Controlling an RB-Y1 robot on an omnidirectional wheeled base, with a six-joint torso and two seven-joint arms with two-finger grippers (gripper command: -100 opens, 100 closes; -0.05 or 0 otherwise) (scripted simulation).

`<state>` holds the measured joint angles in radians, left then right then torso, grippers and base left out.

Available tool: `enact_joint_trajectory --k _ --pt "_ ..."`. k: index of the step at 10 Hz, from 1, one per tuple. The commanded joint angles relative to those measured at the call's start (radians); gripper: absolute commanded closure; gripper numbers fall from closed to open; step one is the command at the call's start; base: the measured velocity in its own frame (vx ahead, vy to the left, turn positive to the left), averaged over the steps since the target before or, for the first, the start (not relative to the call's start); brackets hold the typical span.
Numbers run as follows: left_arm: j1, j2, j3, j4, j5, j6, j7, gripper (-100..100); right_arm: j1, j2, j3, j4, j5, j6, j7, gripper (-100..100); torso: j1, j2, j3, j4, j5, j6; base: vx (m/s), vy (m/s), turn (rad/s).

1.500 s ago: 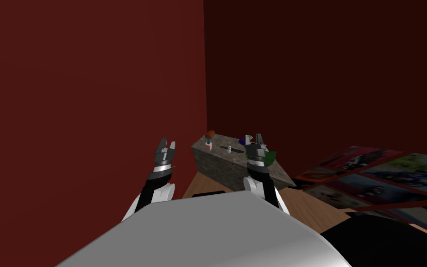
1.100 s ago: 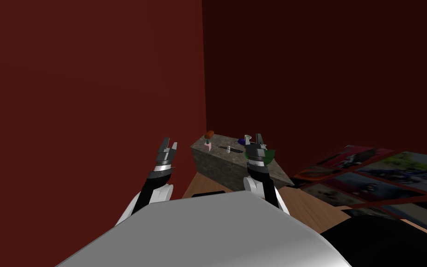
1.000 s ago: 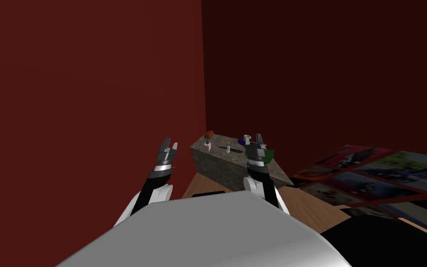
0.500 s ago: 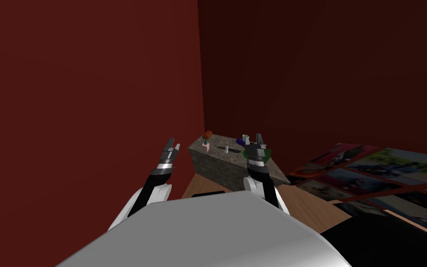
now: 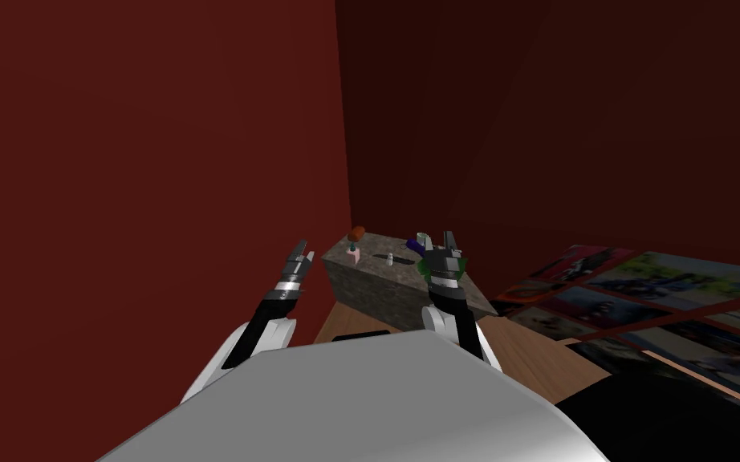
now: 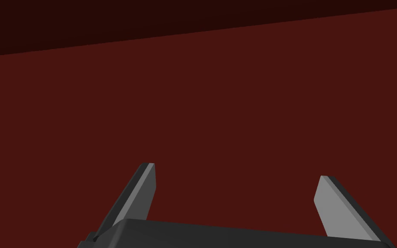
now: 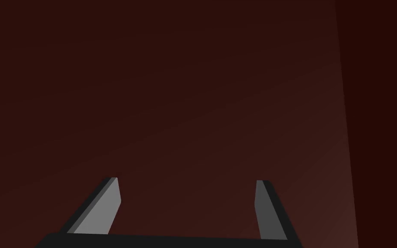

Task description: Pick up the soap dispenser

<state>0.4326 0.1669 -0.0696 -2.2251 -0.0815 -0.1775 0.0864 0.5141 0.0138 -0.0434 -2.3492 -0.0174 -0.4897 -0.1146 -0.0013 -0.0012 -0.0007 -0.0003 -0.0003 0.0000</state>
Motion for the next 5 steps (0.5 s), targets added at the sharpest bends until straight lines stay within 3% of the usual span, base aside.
enact_joint_trajectory --k 1,5 --pt "-0.015 0.012 0.000 0.008 0.001 0.050 0.013 -100 0.000 0.000 0.000 0.000 0.000 0.000 0.000 0 0.000 0.000 0.000 0.000 0.000 0.000 0.025 -0.026 -0.064" --pt "-0.031 0.027 -0.004 0.010 0.002 0.146 0.037 -100 0.000 0.000 0.000 0.000 0.000 0.000 0.000 0 0.000 0.000 0.000 0.000 0.000 0.000 0.020 -0.021 -0.058"
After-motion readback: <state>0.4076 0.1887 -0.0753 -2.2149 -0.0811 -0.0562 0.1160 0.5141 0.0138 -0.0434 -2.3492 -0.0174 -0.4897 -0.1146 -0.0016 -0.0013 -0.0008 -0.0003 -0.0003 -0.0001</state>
